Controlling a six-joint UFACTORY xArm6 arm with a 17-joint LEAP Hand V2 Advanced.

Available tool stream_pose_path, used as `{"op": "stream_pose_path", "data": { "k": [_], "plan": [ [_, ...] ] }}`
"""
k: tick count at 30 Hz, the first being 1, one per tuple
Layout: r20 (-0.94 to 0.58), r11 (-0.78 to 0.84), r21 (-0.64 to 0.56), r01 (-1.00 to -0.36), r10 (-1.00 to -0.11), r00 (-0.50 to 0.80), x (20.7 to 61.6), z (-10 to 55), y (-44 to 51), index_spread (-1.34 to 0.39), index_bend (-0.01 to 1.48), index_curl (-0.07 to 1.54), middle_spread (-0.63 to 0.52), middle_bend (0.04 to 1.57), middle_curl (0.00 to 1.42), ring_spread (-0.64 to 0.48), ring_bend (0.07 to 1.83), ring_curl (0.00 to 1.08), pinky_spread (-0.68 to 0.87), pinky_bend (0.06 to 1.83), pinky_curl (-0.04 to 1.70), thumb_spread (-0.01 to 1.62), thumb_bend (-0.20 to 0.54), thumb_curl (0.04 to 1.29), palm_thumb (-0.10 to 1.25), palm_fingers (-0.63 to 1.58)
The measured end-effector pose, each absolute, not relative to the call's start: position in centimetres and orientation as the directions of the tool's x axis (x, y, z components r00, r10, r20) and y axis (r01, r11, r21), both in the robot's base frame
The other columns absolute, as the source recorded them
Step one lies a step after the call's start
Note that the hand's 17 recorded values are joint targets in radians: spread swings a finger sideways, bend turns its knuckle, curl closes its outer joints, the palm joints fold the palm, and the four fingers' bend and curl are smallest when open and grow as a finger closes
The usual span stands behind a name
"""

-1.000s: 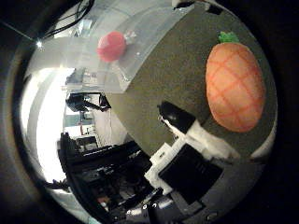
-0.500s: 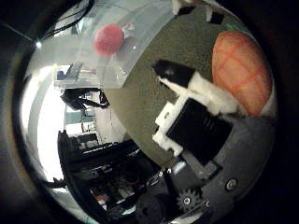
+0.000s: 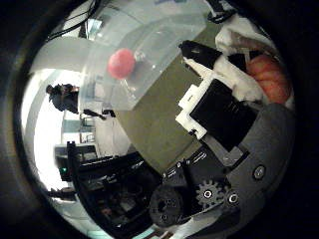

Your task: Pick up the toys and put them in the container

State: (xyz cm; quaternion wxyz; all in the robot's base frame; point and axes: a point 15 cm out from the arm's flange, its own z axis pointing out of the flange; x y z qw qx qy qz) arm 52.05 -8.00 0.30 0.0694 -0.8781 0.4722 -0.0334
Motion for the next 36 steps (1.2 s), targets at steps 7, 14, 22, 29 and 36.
{"op": "stream_pose_path", "data": {
  "k": [7, 14, 22, 29, 36],
  "plan": [
    [-0.051, -0.551, -0.204, -0.809, -0.82, 0.57, 50.9, 14.1, -4.9, -0.18, 1.18, 0.68, -0.08, 1.3, 0.63, -0.15, 1.43, 0.58, -0.16, 1.5, 0.5, 1.07, -0.014, 0.5, 1.02, 1.23],
    [-0.074, -0.582, -0.242, -0.776, -0.787, 0.613, 47.7, 24.7, 2.8, -0.18, 1.19, 0.67, -0.09, 1.32, 0.62, -0.15, 1.44, 0.58, -0.16, 1.47, 0.56, 1.09, -0.014, 0.52, 1.03, 1.22],
    [-0.079, -0.664, -0.285, -0.691, -0.702, 0.708, 44.8, 28.4, 15.9, -0.18, 1.2, 0.66, -0.09, 1.33, 0.61, -0.15, 1.44, 0.57, -0.17, 1.43, 0.62, 1.09, -0.014, 0.52, 1.02, 1.22],
    [-0.038, -0.708, -0.368, -0.603, -0.636, 0.771, 44.4, 28.1, 25.1, -0.18, 1.2, 0.65, -0.09, 1.33, 0.6, -0.15, 1.45, 0.57, -0.17, 1.4, 0.67, 1.1, -0.014, 0.52, 1.02, 1.22],
    [0.029, -0.703, -0.474, -0.53, -0.614, 0.789, 46.7, 26.6, 30.4, -0.2, 1.15, 0.64, -0.1, 1.33, 0.6, -0.17, 1.42, 0.57, -0.19, 1.39, 0.69, 1.07, -0.029, 0.52, 0.95, 1.16]
  ]
}}
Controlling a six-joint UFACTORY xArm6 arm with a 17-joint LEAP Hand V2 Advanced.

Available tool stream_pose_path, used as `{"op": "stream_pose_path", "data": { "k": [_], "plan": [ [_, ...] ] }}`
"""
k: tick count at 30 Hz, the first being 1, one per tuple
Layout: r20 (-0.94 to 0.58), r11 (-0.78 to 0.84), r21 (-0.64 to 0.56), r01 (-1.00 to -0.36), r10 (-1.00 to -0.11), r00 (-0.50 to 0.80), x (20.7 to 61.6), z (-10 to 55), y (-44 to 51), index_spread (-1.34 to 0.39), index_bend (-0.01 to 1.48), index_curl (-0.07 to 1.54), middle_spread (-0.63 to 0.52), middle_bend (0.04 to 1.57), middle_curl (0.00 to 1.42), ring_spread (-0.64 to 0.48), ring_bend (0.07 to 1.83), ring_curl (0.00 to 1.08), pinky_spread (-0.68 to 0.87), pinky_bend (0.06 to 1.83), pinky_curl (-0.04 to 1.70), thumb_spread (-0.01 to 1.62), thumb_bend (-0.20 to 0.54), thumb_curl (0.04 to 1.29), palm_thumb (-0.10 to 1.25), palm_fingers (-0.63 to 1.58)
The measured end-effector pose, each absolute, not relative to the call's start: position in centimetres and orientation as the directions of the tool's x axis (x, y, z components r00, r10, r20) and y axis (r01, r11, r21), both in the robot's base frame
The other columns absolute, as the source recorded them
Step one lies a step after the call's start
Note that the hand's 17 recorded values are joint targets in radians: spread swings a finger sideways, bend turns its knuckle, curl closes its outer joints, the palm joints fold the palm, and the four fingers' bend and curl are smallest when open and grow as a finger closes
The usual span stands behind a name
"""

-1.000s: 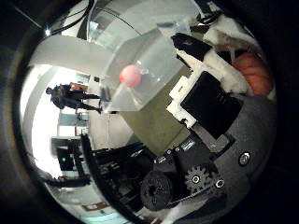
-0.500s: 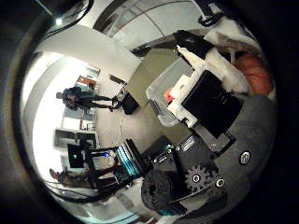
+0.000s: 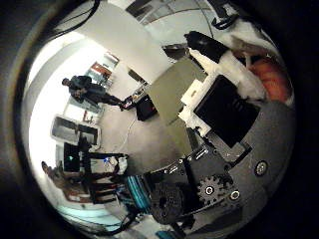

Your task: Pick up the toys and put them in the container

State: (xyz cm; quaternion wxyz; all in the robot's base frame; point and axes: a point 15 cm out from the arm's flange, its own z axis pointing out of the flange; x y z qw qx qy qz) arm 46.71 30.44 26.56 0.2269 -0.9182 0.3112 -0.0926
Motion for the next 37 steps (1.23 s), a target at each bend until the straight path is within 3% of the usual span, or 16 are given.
{"op": "stream_pose_path", "data": {
  "k": [5, 6, 7, 9, 11, 13, 19, 28, 37],
  "plan": [
    [0.111, -0.684, -0.561, -0.467, -0.621, 0.776, 49.5, 26.0, 32.2, -0.31, 0.79, 0.62, -0.16, 1.16, 0.58, -0.21, 1.34, 0.56, -0.3, 1.37, 0.67, 0.97, -0.031, 0.51, 0.84, 0.71],
    [0.111, -0.69, -0.552, -0.468, -0.617, 0.779, 49.4, 25.3, 32.3, -0.32, 0.73, 0.6, -0.18, 1.15, 0.58, -0.22, 1.32, 0.55, -0.32, 1.33, 0.66, 0.97, -0.032, 0.51, 0.82, 0.65],
    [0.112, -0.69, -0.552, -0.469, -0.619, 0.778, 49.5, 25.1, 32.2, -0.35, 0.7, 0.6, -0.19, 1.12, 0.57, -0.21, 1.3, 0.55, -0.31, 1.24, 0.64, 0.98, -0.026, 0.51, 0.82, 0.46],
    [0.108, -0.694, -0.54, -0.475, -0.617, 0.779, 49.4, 24.1, 32.3, -0.39, 0.73, 0.59, -0.19, 1.06, 0.55, -0.19, 1.17, 0.5, -0.18, 1.08, 0.59, 1.0, -0.027, 0.5, 0.81, 0.24],
    [0.105, -0.697, -0.534, -0.479, -0.617, 0.78, 49.4, 23.5, 32.3, -0.42, 0.77, 0.57, -0.18, 0.95, 0.51, -0.16, 1.01, 0.44, 0.03, 0.99, 0.54, 1.02, -0.027, 0.49, 0.79, 0.08],
    [0.099, -0.698, -0.526, -0.487, -0.619, 0.779, 49.4, 22.9, 32.2, -0.43, 0.77, 0.54, -0.15, 0.87, 0.46, -0.08, 0.87, 0.37, 0.23, 0.89, 0.47, 1.04, -0.029, 0.47, 0.76, 0.05],
    [0.083, -0.691, -0.499, -0.523, -0.639, 0.765, 50.0, 21.3, 30.9, -0.42, 0.59, 0.44, -0.06, 0.6, 0.36, 0.14, 0.7, 0.28, 0.46, 0.84, 0.37, 1.05, -0.025, 0.45, 0.72, 0.02],
    [0.096, -0.661, -0.511, -0.55, -0.68, 0.727, 51.9, 23.0, 27.4, -0.43, 0.39, 0.37, -0.03, 0.39, 0.31, 0.18, 0.54, 0.22, 0.5, 0.74, 0.24, 1.07, -0.025, 0.42, 0.68, 0.13],
    [0.156, -0.594, -0.523, -0.611, -0.772, 0.617, 54.5, 28.1, 15.2, -0.44, 0.3, 0.36, -0.04, 0.29, 0.31, 0.18, 0.41, 0.19, 0.49, 0.63, 0.14, 1.07, -0.024, 0.4, 0.65, 0.24]
  ]
}}
